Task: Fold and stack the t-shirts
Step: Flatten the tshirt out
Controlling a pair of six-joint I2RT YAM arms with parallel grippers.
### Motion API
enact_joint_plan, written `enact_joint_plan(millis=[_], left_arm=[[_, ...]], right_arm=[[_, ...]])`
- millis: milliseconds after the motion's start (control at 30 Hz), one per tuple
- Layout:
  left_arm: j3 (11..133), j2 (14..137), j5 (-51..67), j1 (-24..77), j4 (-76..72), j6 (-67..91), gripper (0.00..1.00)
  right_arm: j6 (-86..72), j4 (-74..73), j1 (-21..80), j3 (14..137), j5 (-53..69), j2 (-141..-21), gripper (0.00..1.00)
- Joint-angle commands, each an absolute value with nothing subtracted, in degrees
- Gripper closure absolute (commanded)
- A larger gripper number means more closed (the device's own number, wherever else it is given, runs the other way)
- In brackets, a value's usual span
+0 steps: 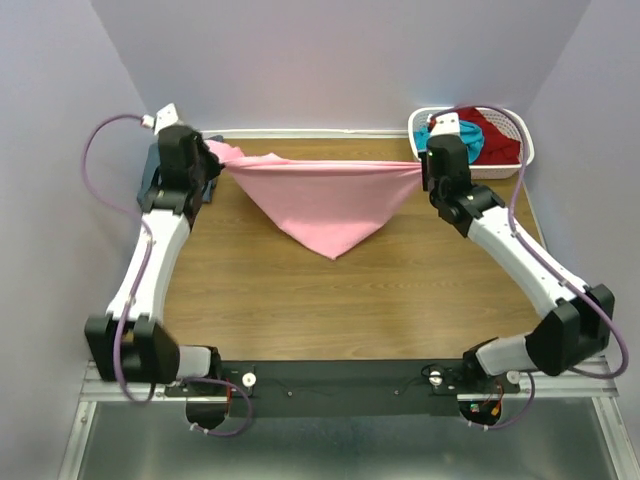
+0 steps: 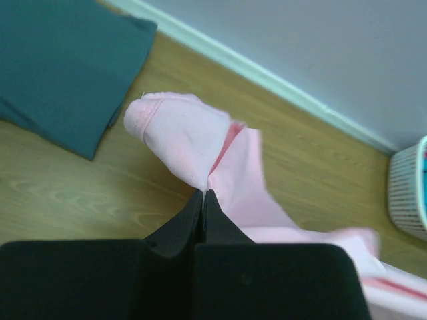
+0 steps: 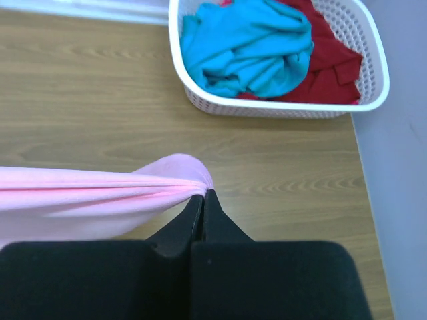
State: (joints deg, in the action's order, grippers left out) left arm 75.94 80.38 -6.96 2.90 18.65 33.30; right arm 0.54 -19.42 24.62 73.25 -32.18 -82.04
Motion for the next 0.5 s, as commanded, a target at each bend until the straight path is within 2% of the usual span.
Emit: enact_joint_plan(millis=[0,133,233,267,300,333,367,467], left_arm=[[66.0,66.3,-7.4,2.3,11.4,36.2,1.0],[45.2,56.4,-2.0,2.4,7.9,45.1,1.0],[31.4,51.8,4.6,2.4,6.6,49.4,0.85],[28.7,50.0,6.1,2.4,6.4,50.2,0.77],[26.6,49.1,8.0,2.4,6.9,51.4,0.57],[24.9,48.1,8.9,2.4,7.8,51.8,0.45],[23.0,45.7,10.0,2.4,9.8,51.9,0.28],[23.9,40.5,8.5,2.4,16.3,51.9,0.15]], right_arm=[[-1.7,-13.9,24.3,69.5,-30.8,-75.3,1.0],[-5.1,-12.7,24.4,59.3,-21.9,-67.2,0.99],[-10.1,-12.7,24.3,50.6,-17.5,-63.0,0.99],[-11.2,-12.7,24.3,48.2,-16.6,-62.3,0.99],[-13.7,-12.8,24.3,44.9,-15.9,-61.7,0.99],[-14.8,-13.0,24.3,43.1,-15.4,-61.0,0.99],[-15.7,-13.2,24.3,40.6,-14.2,-59.9,0.99],[-19.2,-13.7,24.3,37.7,-13.8,-58.3,0.99]])
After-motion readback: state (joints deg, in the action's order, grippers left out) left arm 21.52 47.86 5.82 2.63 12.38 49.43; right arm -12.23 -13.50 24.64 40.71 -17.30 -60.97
